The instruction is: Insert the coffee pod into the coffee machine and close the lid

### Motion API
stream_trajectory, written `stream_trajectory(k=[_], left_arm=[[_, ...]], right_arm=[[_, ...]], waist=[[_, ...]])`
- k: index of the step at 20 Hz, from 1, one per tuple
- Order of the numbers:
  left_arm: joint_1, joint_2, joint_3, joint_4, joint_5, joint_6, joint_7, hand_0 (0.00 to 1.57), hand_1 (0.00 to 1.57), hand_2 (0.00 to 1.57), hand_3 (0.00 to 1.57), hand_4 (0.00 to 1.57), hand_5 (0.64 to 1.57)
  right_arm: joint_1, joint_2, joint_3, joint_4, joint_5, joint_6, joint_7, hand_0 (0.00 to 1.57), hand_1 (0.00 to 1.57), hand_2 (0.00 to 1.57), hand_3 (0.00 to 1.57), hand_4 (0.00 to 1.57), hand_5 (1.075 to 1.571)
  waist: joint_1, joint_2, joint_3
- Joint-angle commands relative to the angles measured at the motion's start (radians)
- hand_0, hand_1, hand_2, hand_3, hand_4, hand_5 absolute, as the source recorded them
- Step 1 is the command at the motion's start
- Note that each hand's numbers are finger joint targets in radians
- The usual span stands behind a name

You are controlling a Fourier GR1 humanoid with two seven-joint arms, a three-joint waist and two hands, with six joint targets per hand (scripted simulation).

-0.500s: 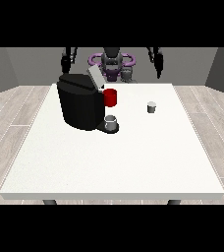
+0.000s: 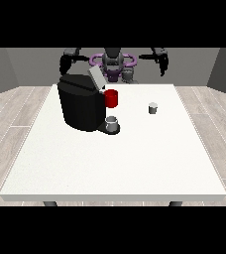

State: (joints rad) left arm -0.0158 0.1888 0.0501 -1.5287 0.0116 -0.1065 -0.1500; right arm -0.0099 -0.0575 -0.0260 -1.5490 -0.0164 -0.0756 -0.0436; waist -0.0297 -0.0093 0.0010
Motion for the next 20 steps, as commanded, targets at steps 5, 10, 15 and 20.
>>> stream_trajectory(k=[5, 10, 15, 20], left_arm=[[-0.155, 0.185, 0.151, 0.178, 0.016, -0.084, 0.047, 0.0, 0.0, 0.0, 0.0, 0.0, 1.571], [-0.27, 0.213, 0.169, 0.336, 0.005, -0.114, 0.039, 0.0, 0.0, 0.0, 0.0, 0.0, 1.571], [-0.332, 0.244, 0.187, 0.472, -0.048, -0.086, -0.022, 0.0, 0.0, 0.0, 0.0, 0.0, 1.571], [-0.424, 0.241, 0.154, 0.586, -0.112, -0.067, 0.019, 0.0, 0.0, 0.0, 0.0, 0.0, 1.571]], right_arm=[[-0.006, 0.017, 0.003, -0.065, 0.006, -0.022, -0.036, 0.0, 0.0, 0.0, 0.0, 0.22, 1.571], [-0.061, 0.041, 0.03, -0.063, 0.01, -0.024, -0.044, 0.0, 0.0, 0.0, 0.0, 0.13, 1.571], [-0.085, 0.057, 0.062, -0.057, 0.016, -0.067, -0.084, 0.0, 0.0, 0.0, 0.0, 0.12, 1.571], [-0.106, 0.034, 0.027, -0.025, -0.005, -0.029, -0.044, 0.0, 0.0, 0.0, 0.0, 0.26, 1.571]], waist=[[-0.086, 0.051, -0.0014], [-0.107, 0.127, -0.0014], [-0.125, 0.221, -0.0016], [-0.128, 0.19, -0.0012]])
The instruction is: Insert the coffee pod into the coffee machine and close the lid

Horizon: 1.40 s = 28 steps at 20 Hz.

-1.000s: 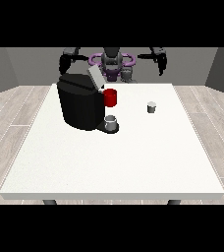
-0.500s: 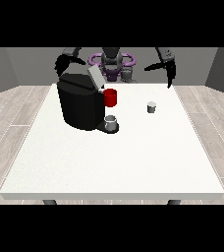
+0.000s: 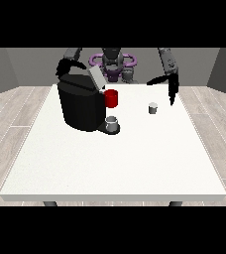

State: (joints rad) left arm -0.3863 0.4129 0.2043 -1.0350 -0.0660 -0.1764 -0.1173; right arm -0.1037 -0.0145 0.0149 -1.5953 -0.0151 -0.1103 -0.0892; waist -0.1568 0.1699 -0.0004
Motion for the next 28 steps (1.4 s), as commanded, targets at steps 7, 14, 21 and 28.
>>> stream_trajectory(k=[7, 14, 21, 28], left_arm=[[-0.079, 0.027, -0.057, 0.142, -0.119, 0.005, -0.033, 0.0, 0.0, 0.0, 0.0, 0.0, 1.571], [-0.099, -0.005, -0.097, 0.275, -0.215, 0.055, -0.085, 0.45, 0.45, 0.61, 0.3, 0.0, 1.571], [-0.174, 0.039, -0.121, 0.355, -0.306, 0.094, -0.055, 0.63, 0.63, 0.76, 0.49, 0.0, 1.571], [-0.187, 0.018, -0.146, 0.404, -0.404, 0.231, -0.144, 0.65, 0.65, 0.79, 0.53, 0.0, 1.571]], right_arm=[[-0.023, -0.004, -0.037, 0.116, 0.015, -0.019, -0.047, 0.0, 0.0, 0.0, 0.0, 0.39, 1.571], [-0.087, -0.018, -0.019, 0.096, 0.052, -0.052, 0.116, 0.0, 0.0, 0.0, 0.0, 0.42, 1.571], [-0.108, -0.039, -0.023, 0.11, 0.041, -0.011, 0.079, 0.0, 0.0, 0.0, 0.0, 0.39, 1.571], [-0.113, -0.011, -0.029, 0.133, 0.045, -0.045, 0.062, 0.0, 0.0, 0.0, 0.0, 0.45, 1.571]], waist=[[0.033, 0.043, 0.0005], [0.04, 0.0, 0.0], [-0.018, 0.044, 0.0001], [-0.002, 0.059, 0.0]])
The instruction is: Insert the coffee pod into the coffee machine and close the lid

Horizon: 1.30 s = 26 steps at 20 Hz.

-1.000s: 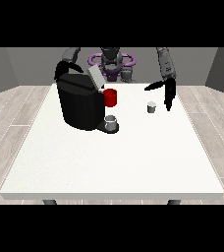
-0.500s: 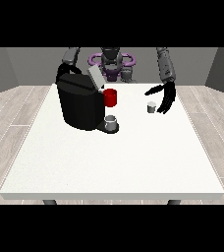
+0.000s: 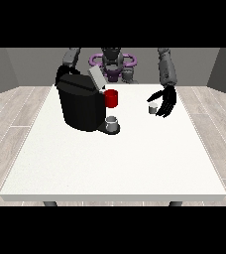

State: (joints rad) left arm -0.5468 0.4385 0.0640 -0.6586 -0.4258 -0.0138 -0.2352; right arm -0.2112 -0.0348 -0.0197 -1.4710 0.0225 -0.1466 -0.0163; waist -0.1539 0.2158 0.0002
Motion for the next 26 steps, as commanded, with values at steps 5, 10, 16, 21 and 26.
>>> stream_trajectory(k=[5, 10, 16, 21, 26], left_arm=[[-0.08, -0.006, 0.022, 0.061, -0.061, 0.133, -0.042, 0.69, 0.69, 0.85, 0.65, 0.29, 1.571], [-0.036, -0.029, -0.003, 0.105, -0.116, 0.195, -0.08, 0.92, 0.92, 1.04, 0.83, 0.36, 1.571], [-0.114, 0.043, -0.003, 0.157, -0.154, 0.144, -0.079, 1.03, 1.03, 1.11, 0.89, 0.29, 1.571], [-0.124, 0.044, 0.022, 0.171, -0.144, 0.152, -0.166, 1.32, 1.32, 1.43, 1.41, 0.55, 1.571], [-0.192, 0.022, -0.027, 0.067, -0.145, 0.009, -0.133, 1.4, 1.4, 1.42, 1.36, 0.6, 1.571]], right_arm=[[-0.003, 0.024, 0.026, 0.026, 0.017, -0.004, -0.065, 0.0, 0.0, 0.0, 0.0, 0.53, 1.571], [0.004, 0.006, 0.01, -0.004, -0.005, 0.005, 0.016, 0.0, 0.0, 0.0, 0.0, 0.51, 1.571], [-0.043, 0.034, 0.01, 0.008, -0.018, -0.029, 0.0, 0.0, 0.0, 0.0, 0.0, 0.52, 1.571], [0.007, 0.003, 0.013, -0.018, -0.032, 0.019, -0.012, 0.0, 0.0, 0.0, 0.0, 0.41, 1.571], [-0.009, -0.003, -0.051, 0.128, -0.065, 0.0, -0.047, 0.0, 0.0, 0.0, 0.0, 0.43, 1.571]], waist=[[-0.022, 0.047, -0.0006], [-0.025, -0.008, -0.0008], [-0.027, 0.054, -0.0007], [-0.046, 0.046, -0.0009], [0.015, -0.065, 0.0001]])
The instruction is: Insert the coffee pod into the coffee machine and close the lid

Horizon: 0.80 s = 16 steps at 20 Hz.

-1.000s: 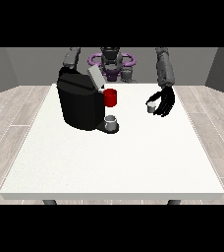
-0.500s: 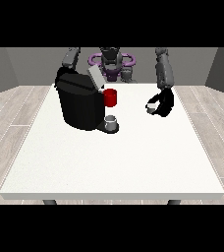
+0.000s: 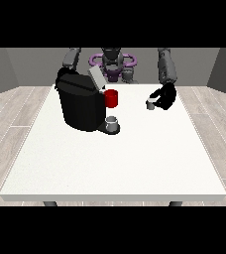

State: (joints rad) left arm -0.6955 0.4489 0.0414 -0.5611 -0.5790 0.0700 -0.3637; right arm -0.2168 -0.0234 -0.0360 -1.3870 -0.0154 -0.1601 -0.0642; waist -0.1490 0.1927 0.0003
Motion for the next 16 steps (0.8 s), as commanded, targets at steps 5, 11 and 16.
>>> stream_trajectory(k=[5, 11, 16], left_arm=[[-0.103, -0.02, -0.017, -0.076, -0.002, -0.111, 0.032, 1.24, 1.24, 1.33, 1.32, 0.53, 1.571], [-0.164, 0.041, 0.034, -0.045, 0.008, -0.15, 0.025, 1.25, 1.25, 1.33, 1.29, 0.57, 1.571], [-0.205, -0.028, 0.008, -0.089, -0.018, -0.158, 0.137, 1.25, 1.25, 1.33, 1.29, 0.56, 1.571]], right_arm=[[-0.015, -0.01, -0.03, 0.115, -0.015, 0.021, -0.05, 0.0, 0.0, 0.0, 0.0, 0.49, 1.571], [-0.044, 0.022, 0.039, 0.031, 0.013, -0.013, 0.028, 0.0, 0.0, 0.0, 0.0, 0.41, 1.571], [-0.012, -0.003, 0.008, 0.075, -0.028, 0.057, -0.014, 0.0, 0.0, 0.0, 0.0, 0.49, 1.571]], waist=[[0.021, -0.051, 0.0001], [-0.04, -0.038, -0.0007], [-0.056, -0.08, -0.0001]])
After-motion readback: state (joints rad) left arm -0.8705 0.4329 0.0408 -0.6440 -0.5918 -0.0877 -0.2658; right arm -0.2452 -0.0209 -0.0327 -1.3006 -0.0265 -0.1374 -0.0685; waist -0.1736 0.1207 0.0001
